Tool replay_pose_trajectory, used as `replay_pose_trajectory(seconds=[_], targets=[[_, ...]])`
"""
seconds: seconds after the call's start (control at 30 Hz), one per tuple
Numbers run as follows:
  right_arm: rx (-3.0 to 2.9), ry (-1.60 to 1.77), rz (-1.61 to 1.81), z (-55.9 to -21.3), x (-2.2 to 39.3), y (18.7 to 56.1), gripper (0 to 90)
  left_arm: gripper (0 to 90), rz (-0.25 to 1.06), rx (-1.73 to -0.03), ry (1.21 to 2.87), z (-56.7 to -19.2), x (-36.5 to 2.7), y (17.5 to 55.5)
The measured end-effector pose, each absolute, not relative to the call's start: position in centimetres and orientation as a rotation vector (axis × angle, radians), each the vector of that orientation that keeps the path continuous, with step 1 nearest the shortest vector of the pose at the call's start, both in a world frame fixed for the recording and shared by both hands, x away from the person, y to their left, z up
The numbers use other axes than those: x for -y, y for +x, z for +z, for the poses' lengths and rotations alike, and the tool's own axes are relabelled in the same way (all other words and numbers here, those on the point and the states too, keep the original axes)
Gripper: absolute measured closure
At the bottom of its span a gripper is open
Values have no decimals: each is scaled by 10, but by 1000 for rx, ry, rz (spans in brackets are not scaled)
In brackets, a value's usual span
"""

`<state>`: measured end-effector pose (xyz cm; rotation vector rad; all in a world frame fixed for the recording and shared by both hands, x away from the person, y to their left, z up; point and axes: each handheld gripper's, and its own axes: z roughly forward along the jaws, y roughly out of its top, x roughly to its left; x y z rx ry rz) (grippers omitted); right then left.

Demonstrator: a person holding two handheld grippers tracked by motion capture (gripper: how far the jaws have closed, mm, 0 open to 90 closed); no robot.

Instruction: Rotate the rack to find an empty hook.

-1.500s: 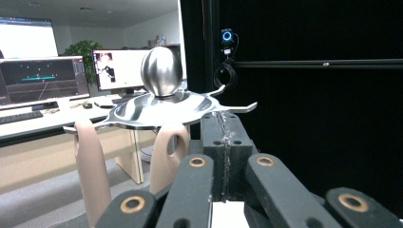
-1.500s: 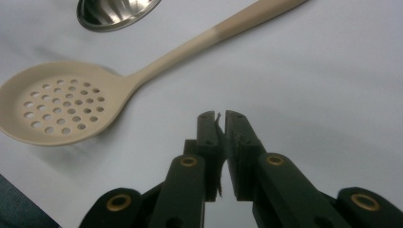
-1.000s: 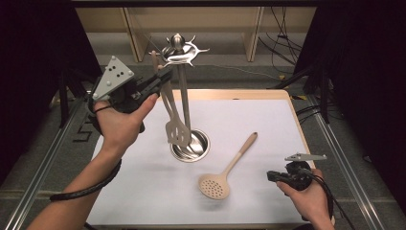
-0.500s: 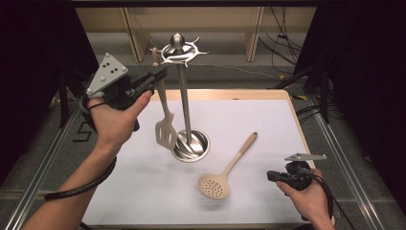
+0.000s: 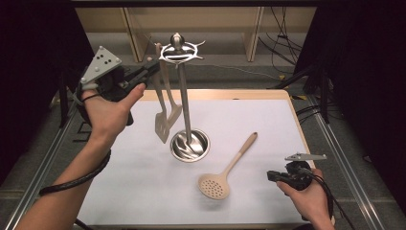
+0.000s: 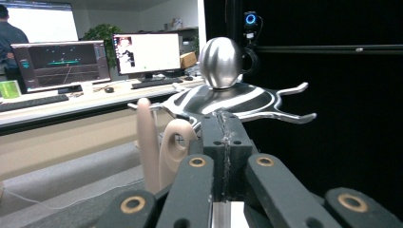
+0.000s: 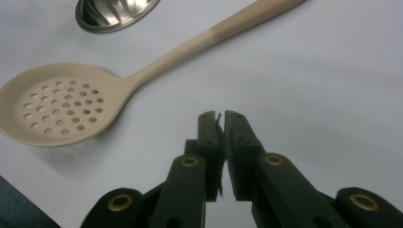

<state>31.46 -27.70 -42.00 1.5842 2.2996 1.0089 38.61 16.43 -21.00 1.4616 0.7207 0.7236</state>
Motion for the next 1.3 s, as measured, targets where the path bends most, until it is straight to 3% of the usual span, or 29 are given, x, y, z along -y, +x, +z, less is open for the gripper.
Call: replay_pose_trajectory(seconds=[0.93, 1.1, 1.3], targets=[[-2326, 1581, 1031, -423, 275, 317, 840, 892, 753, -722, 1490, -209, -167, 392], [-2370, 1607, 1076, -424, 269, 317, 820, 836, 745, -710, 1505, -215, -169, 385], [-2363, 1570, 1088, -425, 269, 319, 794, 709, 672, -716, 1512, -234, -171, 364]])
